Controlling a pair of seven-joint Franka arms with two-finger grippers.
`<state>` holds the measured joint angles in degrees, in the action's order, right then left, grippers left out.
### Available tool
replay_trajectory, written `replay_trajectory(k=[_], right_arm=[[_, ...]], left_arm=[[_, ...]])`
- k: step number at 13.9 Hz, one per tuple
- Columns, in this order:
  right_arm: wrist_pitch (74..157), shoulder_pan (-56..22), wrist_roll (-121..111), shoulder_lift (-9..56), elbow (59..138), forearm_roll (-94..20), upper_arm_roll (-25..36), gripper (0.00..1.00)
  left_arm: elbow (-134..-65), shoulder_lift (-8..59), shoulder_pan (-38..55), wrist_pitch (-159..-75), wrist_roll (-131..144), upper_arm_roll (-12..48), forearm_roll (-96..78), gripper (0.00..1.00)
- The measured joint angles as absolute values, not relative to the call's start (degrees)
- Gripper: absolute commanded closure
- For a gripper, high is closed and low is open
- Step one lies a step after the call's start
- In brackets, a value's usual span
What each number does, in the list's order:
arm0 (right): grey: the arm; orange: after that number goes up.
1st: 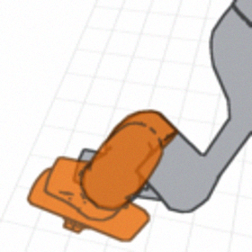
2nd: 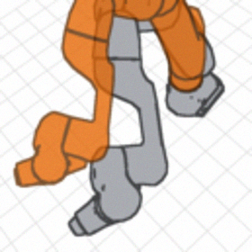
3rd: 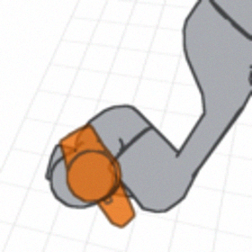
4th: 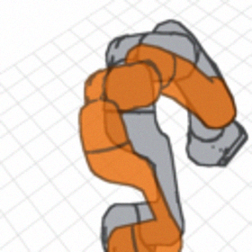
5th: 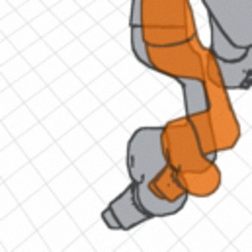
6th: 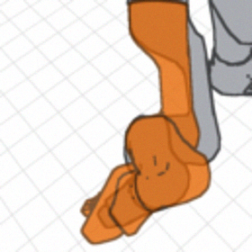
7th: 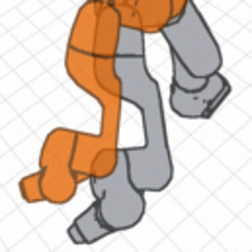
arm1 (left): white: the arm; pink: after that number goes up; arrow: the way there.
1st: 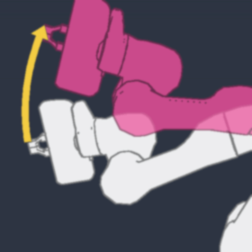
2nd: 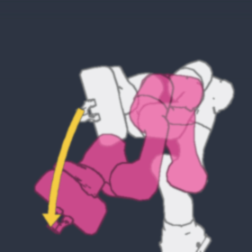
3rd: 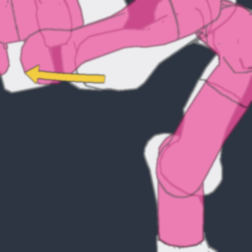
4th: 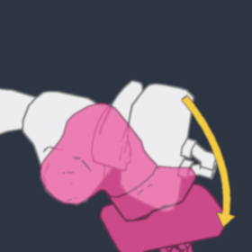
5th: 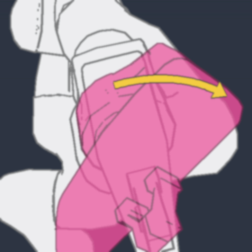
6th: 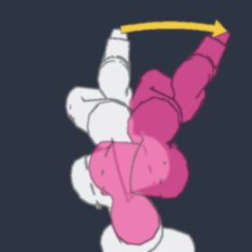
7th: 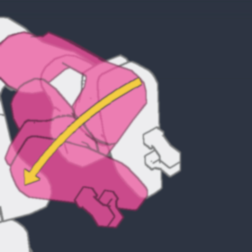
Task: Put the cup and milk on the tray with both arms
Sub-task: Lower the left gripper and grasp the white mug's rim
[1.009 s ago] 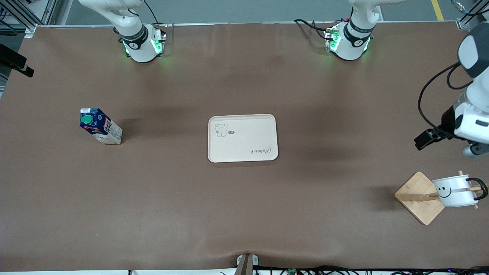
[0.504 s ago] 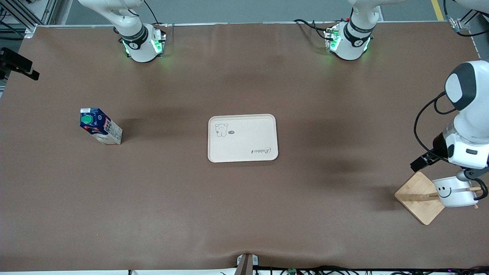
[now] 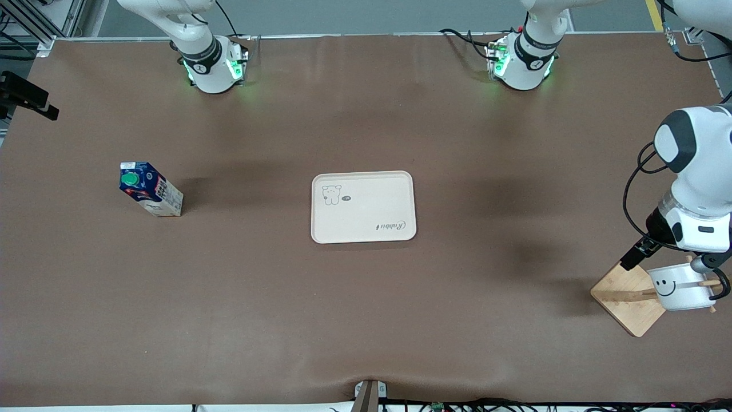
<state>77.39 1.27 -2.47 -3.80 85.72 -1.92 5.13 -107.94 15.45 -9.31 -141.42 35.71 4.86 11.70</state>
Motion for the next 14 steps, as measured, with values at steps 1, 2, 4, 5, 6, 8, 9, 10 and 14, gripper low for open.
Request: replay_trajectory(k=[1, 2, 4, 5, 6, 8, 9, 10, 14], right_arm=[[77.39, 1.26, -2.47, -3.8, 85.72, -1.92, 5.12, 0.0], [77.39, 1.26, -2.47, -3.78, 85.72, -1.92, 5.12, 0.0], [77.39, 1.26, -2.47, -3.7, 85.72, -1.93, 5.12, 0.0], [77.39, 1.26, -2.47, -3.64, 85.72, -1.94, 5.12, 0.0], [77.39, 1.26, -2.47, -3.59, 85.72, -1.94, 5.12, 0.0], [77.4, 1.25, -2.47, -3.51, 85.71, -1.95, 5.11, 0.0], [77.4, 1.25, -2.47, -3.49, 85.71, -1.96, 5.11, 0.0], [77.4, 1.25, -2.47, -3.47, 85.71, -1.96, 5.1, 0.0], [77.4, 1.24, -2.47, -3.36, 85.71, -1.97, 5.1, 0.0]], left_arm=[[-109.01, 15.46, -9.71, -143.41, 36.3, 4.85, 14.4, 0.0], [-109.63, 15.45, -9.86, -144.76, 37.57, 4.85, 17.01, 0.0], [-109.87, 15.44, -9.69, -145.84, 41.01, 4.99, 22.11, 0.0], [-109.87, 15.44, -9.57, -146.23, 42.97, 5.06, 25.59, 0.0], [-109.87, 15.44, -9.46, -146.84, 45.28, 5.11, 29.48, 0.0], [-109.87, 15.43, -9.3, -148.18, 51.33, 5.16, 36.54, 0.0], [-109.88, 15.43, -9.16, -148.34, 54.34, 5.26, 38.62, 0.0], [-109.89, 15.43, -9.02, -148.37, 56.69, 5.44, 39.9, 0.0], [-110.17, 15.43, -8.8, -150.39, 61.4, 5.78, 41.06, 0.0]])
